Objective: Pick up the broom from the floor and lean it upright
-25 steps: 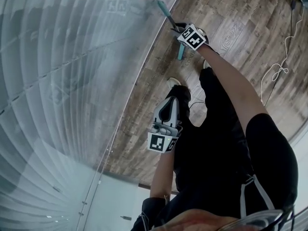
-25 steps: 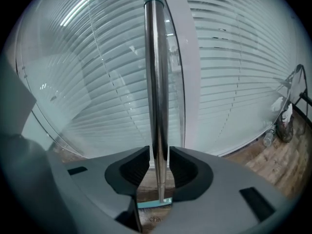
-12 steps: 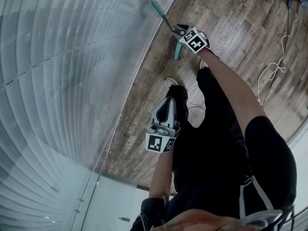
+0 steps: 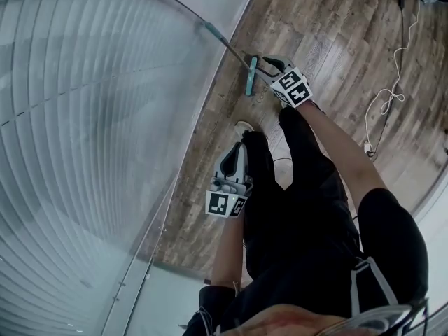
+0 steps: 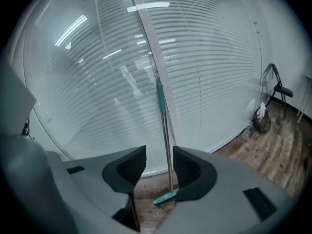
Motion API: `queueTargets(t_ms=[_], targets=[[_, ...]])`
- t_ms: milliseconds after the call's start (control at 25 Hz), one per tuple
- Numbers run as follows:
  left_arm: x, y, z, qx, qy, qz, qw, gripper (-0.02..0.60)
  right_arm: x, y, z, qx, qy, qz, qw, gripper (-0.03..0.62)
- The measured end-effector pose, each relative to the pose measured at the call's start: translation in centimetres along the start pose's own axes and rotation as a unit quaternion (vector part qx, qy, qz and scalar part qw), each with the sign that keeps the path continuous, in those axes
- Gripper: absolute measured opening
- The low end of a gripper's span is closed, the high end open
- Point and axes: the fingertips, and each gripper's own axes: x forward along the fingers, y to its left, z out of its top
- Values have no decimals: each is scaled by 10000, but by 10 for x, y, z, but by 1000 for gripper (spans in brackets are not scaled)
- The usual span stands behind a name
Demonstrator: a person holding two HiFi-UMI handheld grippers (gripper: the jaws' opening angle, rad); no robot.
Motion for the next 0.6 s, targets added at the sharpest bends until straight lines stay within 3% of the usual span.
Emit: queueTargets(t_ms=[360,440,600], targets=[[-14,-63,42,411,-52,-581,9974,26,-130,71,62,408,-983,84,9943,153],[-20,-76,49,429,-148,-490,9978,26,-164,87,79,153,-1172,119,9929,57],[-32,-106,79,503,-380,-408,9972,26,-227,126,113,49,-1435,416,9888,34]])
